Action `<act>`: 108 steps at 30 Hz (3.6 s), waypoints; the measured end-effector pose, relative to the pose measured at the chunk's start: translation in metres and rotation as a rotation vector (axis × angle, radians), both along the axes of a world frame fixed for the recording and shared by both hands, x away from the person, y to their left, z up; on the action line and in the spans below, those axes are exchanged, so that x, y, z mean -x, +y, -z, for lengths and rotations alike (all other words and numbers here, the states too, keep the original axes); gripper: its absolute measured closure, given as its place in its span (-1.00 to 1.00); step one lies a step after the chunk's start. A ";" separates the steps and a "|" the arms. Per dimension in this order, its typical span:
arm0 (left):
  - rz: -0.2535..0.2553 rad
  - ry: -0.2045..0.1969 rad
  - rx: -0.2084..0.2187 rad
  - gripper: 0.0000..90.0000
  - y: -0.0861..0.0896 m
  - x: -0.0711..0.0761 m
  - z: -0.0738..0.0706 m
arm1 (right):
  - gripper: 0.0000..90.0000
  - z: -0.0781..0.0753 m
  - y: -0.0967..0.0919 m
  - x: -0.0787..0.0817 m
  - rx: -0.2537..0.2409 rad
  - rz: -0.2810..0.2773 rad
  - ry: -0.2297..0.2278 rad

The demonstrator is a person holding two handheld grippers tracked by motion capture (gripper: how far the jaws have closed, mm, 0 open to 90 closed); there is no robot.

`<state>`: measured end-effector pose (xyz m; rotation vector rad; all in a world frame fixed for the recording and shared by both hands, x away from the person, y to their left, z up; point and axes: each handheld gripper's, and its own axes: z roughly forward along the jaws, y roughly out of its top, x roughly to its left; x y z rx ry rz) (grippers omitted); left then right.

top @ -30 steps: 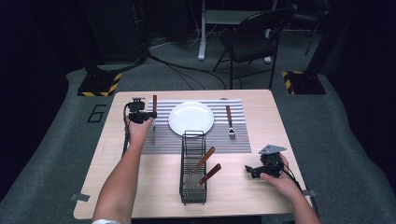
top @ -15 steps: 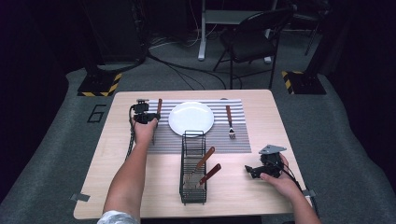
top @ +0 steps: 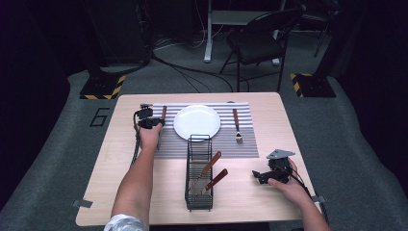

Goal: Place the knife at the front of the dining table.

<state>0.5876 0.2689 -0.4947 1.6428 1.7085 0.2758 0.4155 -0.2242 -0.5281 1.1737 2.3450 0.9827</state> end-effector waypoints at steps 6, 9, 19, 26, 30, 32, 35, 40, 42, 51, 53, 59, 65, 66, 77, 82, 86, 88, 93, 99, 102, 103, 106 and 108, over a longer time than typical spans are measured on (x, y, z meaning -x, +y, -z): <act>-0.015 -0.005 0.009 0.78 0.001 -0.002 0.003 | -1.00 0.000 0.000 0.000 0.002 -0.003 -0.002; -0.017 0.003 0.013 0.78 0.002 -0.003 0.007 | -1.00 0.000 0.000 0.000 0.003 -0.005 -0.003; -0.042 0.019 0.027 0.75 0.006 -0.006 0.017 | -1.00 0.000 0.000 0.000 0.003 -0.006 -0.003; -0.066 0.007 0.042 0.54 0.013 -0.001 0.016 | -1.00 0.000 0.000 0.000 0.004 -0.004 -0.002; -0.072 -0.003 0.046 0.45 0.019 0.001 0.013 | -1.00 0.000 0.000 0.001 0.004 -0.005 -0.001; -0.078 -0.006 0.049 0.43 0.021 0.003 0.011 | -1.00 0.000 0.000 0.000 0.003 -0.005 -0.001; -0.077 -0.020 0.043 0.39 0.023 0.005 0.008 | -1.00 0.000 0.000 0.001 0.003 -0.004 -0.001; -0.030 -0.049 -0.038 0.31 0.028 0.013 -0.009 | -1.00 0.000 0.000 0.000 0.004 -0.006 -0.001; -0.035 -0.054 -0.026 0.28 0.028 0.014 -0.011 | -1.00 0.000 0.000 0.000 0.003 -0.005 -0.001; 0.001 -0.139 -0.032 0.16 0.028 0.029 -0.037 | -1.00 0.000 0.000 0.000 0.003 -0.005 0.000; 0.022 -0.166 -0.048 0.15 0.027 0.035 -0.051 | -1.00 0.000 0.000 0.000 0.003 -0.005 0.000; 0.056 -0.200 -0.050 0.13 0.028 0.045 -0.067 | -1.00 0.000 0.000 0.000 0.003 -0.005 -0.001; 0.084 -0.222 -0.028 0.13 0.028 0.060 -0.083 | -1.00 0.000 0.000 0.000 0.004 -0.005 -0.001; 0.089 -0.224 -0.032 0.13 0.027 0.063 -0.086 | -1.00 0.000 0.000 0.000 0.003 -0.005 -0.001; 0.183 -0.274 -0.130 0.11 0.031 0.099 -0.113 | -1.00 0.000 0.000 0.000 0.003 -0.005 0.000; 0.216 -0.303 -0.123 0.08 0.034 0.120 -0.110 | -1.00 0.000 0.000 0.000 0.004 -0.005 -0.001; 0.250 -0.302 -0.118 0.03 0.037 0.136 -0.095 | -1.00 0.000 0.000 0.000 0.003 -0.005 -0.001; 0.254 -0.292 -0.124 0.01 0.039 0.143 -0.085 | -1.00 0.000 0.000 0.000 0.003 -0.005 0.000; 0.261 -0.279 -0.144 -0.03 0.047 0.157 -0.065 | -1.00 0.000 0.000 0.000 0.003 -0.005 -0.001; 0.234 -0.261 -0.161 -0.08 0.067 0.179 -0.039 | -1.00 0.000 0.000 0.000 0.004 -0.005 -0.001; 0.233 -0.241 -0.187 -0.09 0.075 0.187 -0.029 | -1.00 0.000 0.000 0.000 0.003 -0.005 -0.001; 0.233 -0.241 -0.187 -0.10 0.075 0.187 -0.029 | -1.00 0.000 0.000 0.000 0.003 -0.005 -0.001; 0.214 -0.233 -0.174 -0.14 0.085 0.194 -0.015 | -1.00 0.000 0.000 0.000 0.004 -0.005 -0.001; 0.211 -0.232 -0.173 -0.18 0.087 0.195 -0.011 | -1.00 0.000 0.000 0.000 0.003 -0.005 -0.001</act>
